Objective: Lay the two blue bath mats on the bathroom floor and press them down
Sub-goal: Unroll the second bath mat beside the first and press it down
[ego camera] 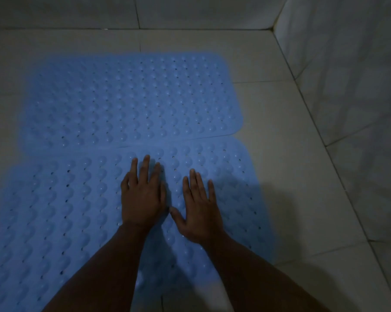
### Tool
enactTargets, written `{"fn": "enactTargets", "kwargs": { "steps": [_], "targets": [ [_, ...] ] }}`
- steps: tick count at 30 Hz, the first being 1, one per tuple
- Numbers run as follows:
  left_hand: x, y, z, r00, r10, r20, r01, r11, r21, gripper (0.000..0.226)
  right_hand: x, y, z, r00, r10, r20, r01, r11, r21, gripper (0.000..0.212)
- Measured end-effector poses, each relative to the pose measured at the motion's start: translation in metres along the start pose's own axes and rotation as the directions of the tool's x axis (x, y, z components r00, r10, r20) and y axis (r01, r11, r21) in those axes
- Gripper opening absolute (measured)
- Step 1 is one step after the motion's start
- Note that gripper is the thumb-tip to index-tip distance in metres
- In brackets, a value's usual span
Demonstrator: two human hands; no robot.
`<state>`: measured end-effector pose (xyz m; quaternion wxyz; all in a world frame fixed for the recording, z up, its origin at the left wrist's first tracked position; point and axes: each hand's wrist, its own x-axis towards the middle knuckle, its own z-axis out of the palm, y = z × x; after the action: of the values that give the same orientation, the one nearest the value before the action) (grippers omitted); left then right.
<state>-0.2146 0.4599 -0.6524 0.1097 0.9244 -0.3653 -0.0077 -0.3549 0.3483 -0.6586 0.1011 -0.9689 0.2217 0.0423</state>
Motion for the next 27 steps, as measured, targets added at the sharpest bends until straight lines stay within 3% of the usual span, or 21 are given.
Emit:
{"fn": "enactTargets", "kwargs": {
  "steps": [6, 10, 13, 16, 22, 27],
  "targets": [
    [-0.001, -0.008, 0.001, 0.998, -0.066, -0.012, 0.066, 0.997, -0.033, 0.056, 0.001, -0.002, 0.002, 0.999, 0.002, 0.045, -0.005, 0.997, 0.075, 0.082],
    [0.005, 0.000, -0.012, 0.998, -0.059, -0.004, 0.059, 0.997, -0.055, 0.056, 0.021, 0.004, -0.028, 0.951, -0.025, 0.308, -0.031, 0.984, 0.174, 0.077],
    [0.007, 0.012, -0.013, 0.997, -0.082, 0.014, 0.083, 0.994, -0.077, 0.056, 0.055, 0.016, -0.079, 0.885, -0.050, 0.464, -0.076, 0.966, 0.248, 0.054],
    [0.005, 0.039, -0.007, 1.000, -0.016, 0.024, 0.019, 0.995, -0.103, 0.055, 0.073, 0.042, -0.116, 0.960, 0.033, 0.279, -0.130, 0.932, 0.339, 0.034],
    [-0.008, 0.114, 0.027, 0.968, 0.243, 0.064, -0.223, 0.948, -0.226, 0.059, 0.076, 0.102, -0.130, 0.974, 0.198, 0.106, -0.224, 0.900, 0.375, 0.030],
    [-0.016, 0.154, 0.056, 0.955, 0.239, 0.173, -0.225, 0.969, -0.097, 0.076, 0.069, 0.141, -0.119, 0.975, 0.222, 0.010, -0.207, 0.891, 0.403, 0.027]
  ]
}}
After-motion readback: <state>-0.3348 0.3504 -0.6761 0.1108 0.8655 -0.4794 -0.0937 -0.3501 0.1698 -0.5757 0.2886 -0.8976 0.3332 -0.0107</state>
